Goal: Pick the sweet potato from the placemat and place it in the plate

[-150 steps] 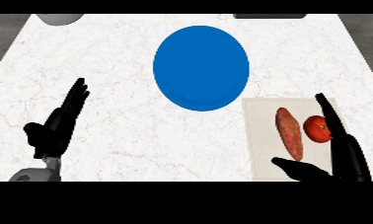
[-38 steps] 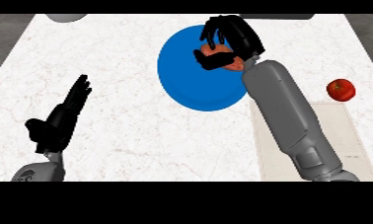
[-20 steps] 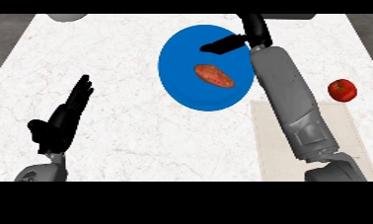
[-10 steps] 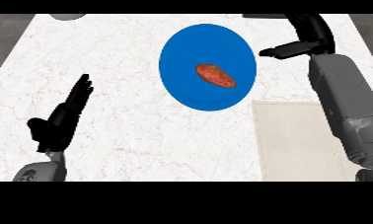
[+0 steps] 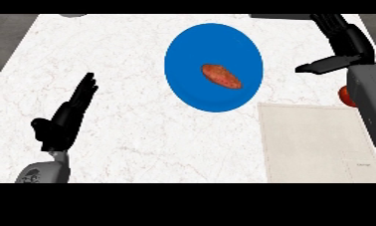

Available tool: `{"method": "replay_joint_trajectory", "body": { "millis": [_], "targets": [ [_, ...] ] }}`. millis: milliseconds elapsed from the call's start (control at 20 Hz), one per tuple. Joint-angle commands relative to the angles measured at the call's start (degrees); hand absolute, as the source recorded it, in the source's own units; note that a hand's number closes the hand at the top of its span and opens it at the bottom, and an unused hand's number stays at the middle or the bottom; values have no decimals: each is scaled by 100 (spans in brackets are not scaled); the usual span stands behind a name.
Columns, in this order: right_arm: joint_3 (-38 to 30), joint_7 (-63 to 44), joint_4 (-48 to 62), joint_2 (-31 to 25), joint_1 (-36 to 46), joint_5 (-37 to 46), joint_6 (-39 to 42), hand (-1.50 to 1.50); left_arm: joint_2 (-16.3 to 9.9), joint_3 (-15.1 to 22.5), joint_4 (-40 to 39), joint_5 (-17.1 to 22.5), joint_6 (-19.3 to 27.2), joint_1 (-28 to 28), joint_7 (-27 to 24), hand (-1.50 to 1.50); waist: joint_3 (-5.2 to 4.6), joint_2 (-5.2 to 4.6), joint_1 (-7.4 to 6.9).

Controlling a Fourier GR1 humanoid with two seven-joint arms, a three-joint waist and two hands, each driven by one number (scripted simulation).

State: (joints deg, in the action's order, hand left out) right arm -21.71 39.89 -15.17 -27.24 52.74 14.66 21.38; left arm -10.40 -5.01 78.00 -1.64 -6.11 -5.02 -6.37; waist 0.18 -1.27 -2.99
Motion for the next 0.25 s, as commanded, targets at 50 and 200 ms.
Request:
{"method": "replay_joint_trajectory", "body": {
  "millis": [50,200],
  "targets": [
    [46,552,312,-453,-151,153,289,-150,-9,0,35,44,-84,52,-37,0,8,-37,-79],
    [52,880,355,-481,-347,192,151,-150,204,138,97,-93,165,-118,203,0,13,-32,-45]
  ]
}}
